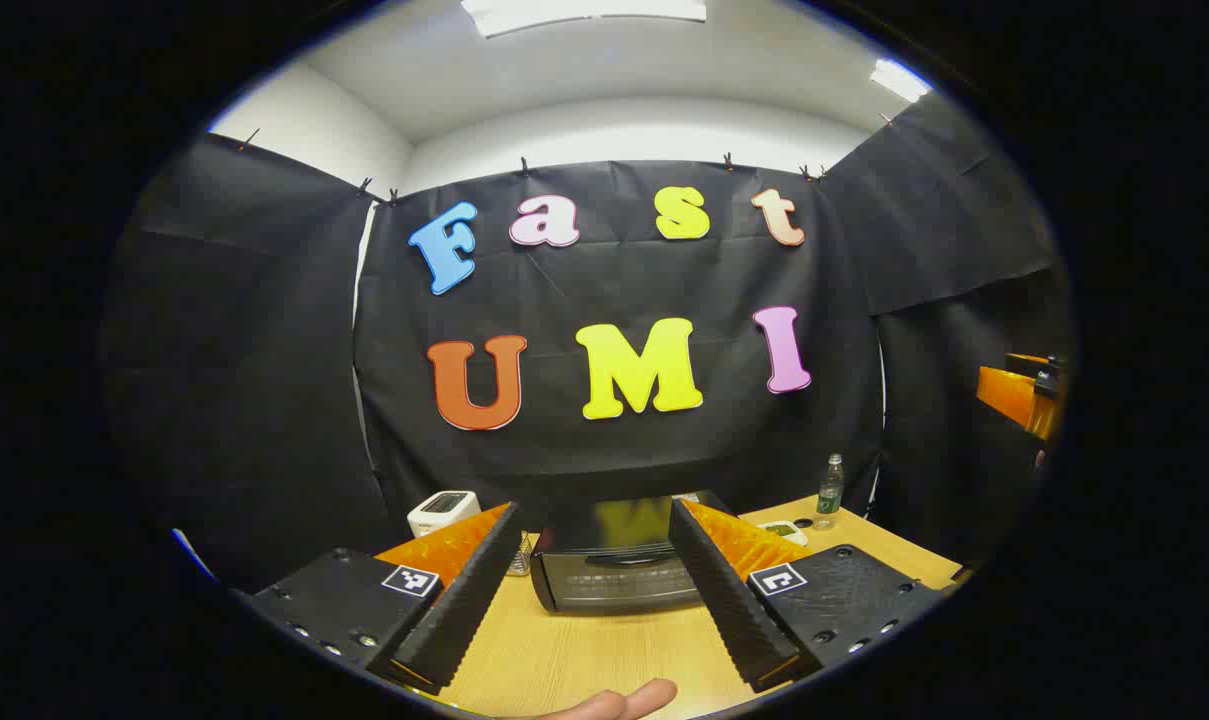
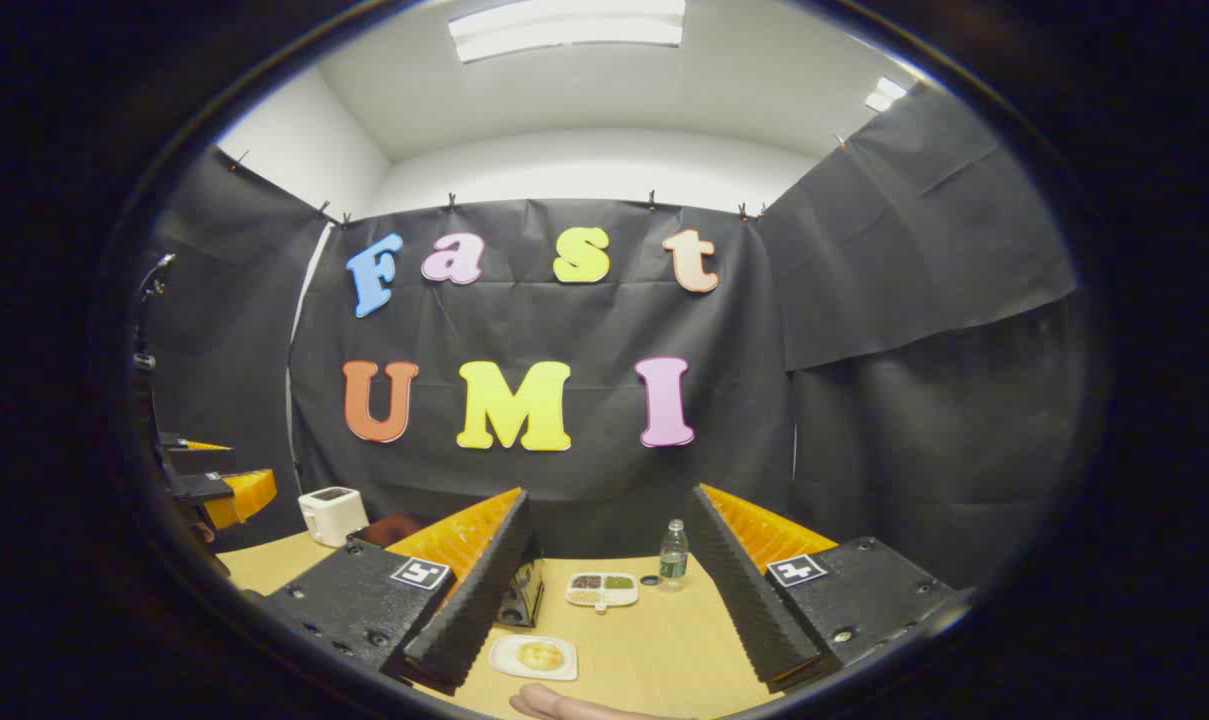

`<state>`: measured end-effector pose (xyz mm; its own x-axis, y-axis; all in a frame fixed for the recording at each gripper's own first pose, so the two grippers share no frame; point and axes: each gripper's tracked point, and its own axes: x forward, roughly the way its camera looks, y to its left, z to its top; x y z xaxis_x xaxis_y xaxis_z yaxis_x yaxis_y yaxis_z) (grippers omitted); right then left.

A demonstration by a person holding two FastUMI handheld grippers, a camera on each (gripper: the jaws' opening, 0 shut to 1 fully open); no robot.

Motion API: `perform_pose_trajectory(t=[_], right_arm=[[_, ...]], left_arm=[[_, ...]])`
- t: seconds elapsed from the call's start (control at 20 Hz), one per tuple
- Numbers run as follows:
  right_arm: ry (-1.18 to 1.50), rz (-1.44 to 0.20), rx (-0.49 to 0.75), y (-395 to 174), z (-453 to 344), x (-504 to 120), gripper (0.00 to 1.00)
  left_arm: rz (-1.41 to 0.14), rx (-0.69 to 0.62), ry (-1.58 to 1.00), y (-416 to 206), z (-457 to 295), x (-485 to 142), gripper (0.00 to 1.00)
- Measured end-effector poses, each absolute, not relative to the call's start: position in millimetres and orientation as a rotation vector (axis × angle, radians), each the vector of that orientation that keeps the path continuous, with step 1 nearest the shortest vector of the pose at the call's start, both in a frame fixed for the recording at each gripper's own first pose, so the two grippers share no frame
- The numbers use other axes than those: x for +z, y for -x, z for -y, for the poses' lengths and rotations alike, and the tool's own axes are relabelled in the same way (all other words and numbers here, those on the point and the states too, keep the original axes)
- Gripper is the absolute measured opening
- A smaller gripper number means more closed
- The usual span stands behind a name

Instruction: Open the electric oven with the left hand, put the food in, and close the electric oven.

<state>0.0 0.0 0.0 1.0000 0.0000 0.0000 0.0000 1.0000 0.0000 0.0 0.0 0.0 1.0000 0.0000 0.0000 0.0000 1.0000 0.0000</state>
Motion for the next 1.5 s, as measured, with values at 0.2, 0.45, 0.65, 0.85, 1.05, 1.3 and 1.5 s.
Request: perform_pose_trajectory(t=[0.2, 0.45, 0.65, 0.85, 1.05, 1.3, 1.5], right_arm=[[-0.003, -0.028, -0.026, -9.5, 18.5, -11.3, 0.97], [0.002, -0.049, -0.022, -12.1, 26.5, -19.6, 0.97], [0.017, -0.032, -0.017, -13.2, 28.7, -17.6, 0.97], [0.029, -0.024, -0.005, -20.2, 34.3, -25.7, 0.98], [0.021, -0.018, 0.029, -27.3, 38.6, -51.4, 0.98], [-0.007, -0.012, 0.034, -37.2, 64.3, -73.4, 0.97], [-0.006, -0.025, 0.056, -40.8, 65.9, -85.5, 0.97]], left_arm=[[-0.021, -0.018, -0.001, -4.1, 9.3, -4.1, 0.97], [0.001, -0.025, -0.017, -7.0, 16.9, -0.3, 0.96], [0.015, -0.032, -0.035, -11.8, 23.4, 2.6, 0.96], [0.044, -0.058, -0.028, -35.2, 39.4, 1.8, 0.97], [0.008, -0.128, 0.034, -90.8, 57.0, -32.3, 0.95], [-0.102, -0.085, 0.074, -165.0, 48.8, -91.7, 0.95], [-0.177, -0.110, 0.069, -203.0, 55.2, -128.3, 0.96]])
